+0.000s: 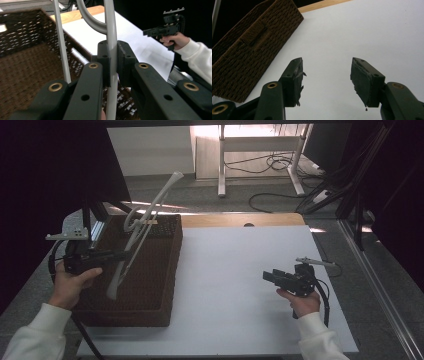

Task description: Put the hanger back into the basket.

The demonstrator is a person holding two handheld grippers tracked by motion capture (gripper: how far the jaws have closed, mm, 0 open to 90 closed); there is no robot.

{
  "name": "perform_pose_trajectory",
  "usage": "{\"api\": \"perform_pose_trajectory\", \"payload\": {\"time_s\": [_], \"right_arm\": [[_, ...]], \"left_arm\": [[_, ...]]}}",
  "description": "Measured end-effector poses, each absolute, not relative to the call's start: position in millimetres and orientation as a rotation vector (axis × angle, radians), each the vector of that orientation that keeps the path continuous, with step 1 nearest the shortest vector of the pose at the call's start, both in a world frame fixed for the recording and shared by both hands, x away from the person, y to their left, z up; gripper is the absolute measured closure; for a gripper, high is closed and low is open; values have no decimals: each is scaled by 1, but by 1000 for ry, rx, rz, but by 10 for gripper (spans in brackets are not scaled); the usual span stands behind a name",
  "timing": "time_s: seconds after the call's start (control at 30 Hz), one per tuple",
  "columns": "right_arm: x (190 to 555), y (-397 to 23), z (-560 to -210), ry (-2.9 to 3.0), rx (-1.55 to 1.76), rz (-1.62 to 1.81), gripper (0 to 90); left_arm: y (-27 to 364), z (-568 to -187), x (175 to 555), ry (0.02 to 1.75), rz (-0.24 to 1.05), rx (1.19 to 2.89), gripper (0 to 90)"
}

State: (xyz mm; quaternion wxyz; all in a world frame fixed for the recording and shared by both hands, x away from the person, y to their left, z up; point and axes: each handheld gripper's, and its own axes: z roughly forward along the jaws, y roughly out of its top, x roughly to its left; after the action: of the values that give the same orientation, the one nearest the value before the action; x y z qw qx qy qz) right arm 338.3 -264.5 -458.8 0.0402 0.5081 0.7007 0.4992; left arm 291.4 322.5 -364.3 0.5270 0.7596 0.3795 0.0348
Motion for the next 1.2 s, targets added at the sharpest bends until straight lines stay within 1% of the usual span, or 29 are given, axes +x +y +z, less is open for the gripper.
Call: {"api": "perform_pose_trajectory", "payload": {"time_s": [0.17, 0.47, 0.93, 1.2], "right_arm": [[340, -263, -461, 2151, 1567, 1517, 436], [340, -263, -461, 2145, 1577, 1514, 434], [340, -266, -463, 2142, 1583, 1508, 432], [341, -265, -464, 2145, 1585, 1504, 431]], "left_arm": [[339, -375, 296, 940, 91, 1819, 824], [351, -389, 299, 934, 97, 1878, 824], [363, -408, 292, 919, 41, 1959, 824], [367, -422, 291, 955, 9, 2001, 823]]}}
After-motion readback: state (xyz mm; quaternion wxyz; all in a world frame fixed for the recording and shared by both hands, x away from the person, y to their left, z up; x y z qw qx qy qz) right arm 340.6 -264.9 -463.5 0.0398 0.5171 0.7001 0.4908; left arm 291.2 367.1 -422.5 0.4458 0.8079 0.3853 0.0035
